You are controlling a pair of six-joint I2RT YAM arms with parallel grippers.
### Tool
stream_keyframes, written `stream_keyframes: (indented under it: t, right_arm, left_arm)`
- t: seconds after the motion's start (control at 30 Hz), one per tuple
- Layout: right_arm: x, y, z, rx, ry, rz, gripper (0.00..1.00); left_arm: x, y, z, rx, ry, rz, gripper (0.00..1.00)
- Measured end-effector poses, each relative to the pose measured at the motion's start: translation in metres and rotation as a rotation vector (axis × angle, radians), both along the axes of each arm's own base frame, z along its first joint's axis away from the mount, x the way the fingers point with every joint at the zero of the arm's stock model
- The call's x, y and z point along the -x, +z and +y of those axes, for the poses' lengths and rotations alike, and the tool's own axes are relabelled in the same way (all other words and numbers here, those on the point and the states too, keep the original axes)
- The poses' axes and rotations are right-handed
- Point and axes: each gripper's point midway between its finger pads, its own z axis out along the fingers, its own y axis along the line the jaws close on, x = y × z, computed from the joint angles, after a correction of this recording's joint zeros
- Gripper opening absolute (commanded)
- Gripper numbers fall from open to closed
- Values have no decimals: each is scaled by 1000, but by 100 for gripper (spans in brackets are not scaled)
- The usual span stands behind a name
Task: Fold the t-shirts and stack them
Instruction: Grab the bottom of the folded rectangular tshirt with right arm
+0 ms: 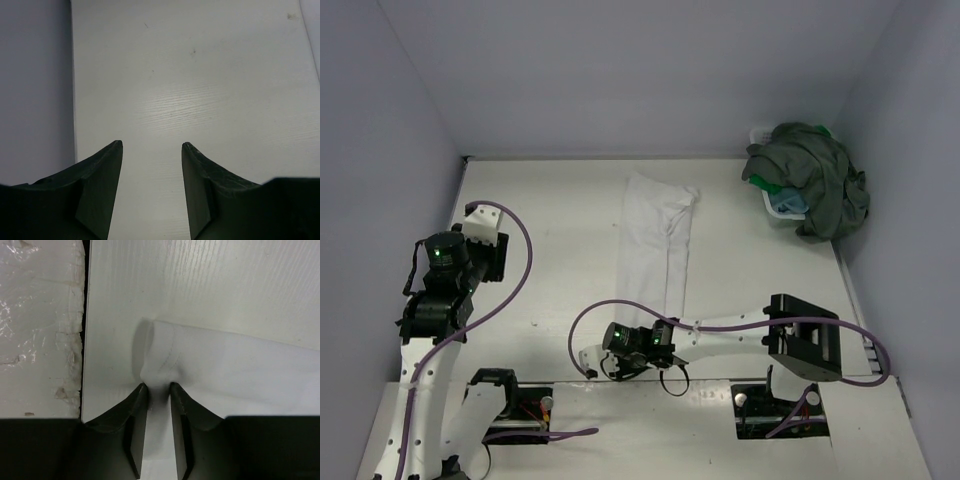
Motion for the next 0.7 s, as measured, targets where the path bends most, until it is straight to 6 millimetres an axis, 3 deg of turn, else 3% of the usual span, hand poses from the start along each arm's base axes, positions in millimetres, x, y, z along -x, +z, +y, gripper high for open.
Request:
stream_keyframes:
  t: [0.33, 0.5, 0.7]
  right_arm:
    - [-1, -1, 0, -6, 2, -7, 8]
    - [-6, 0, -14, 18, -12, 5, 6]
    - [-28, 22, -30, 9, -63, 18, 6]
  left_arm:
    - [0, 0, -3, 9, -11, 2, 46]
    - [0, -1, -3, 10, -13, 2, 46]
    - [0, -1, -3, 10, -14, 3, 46]
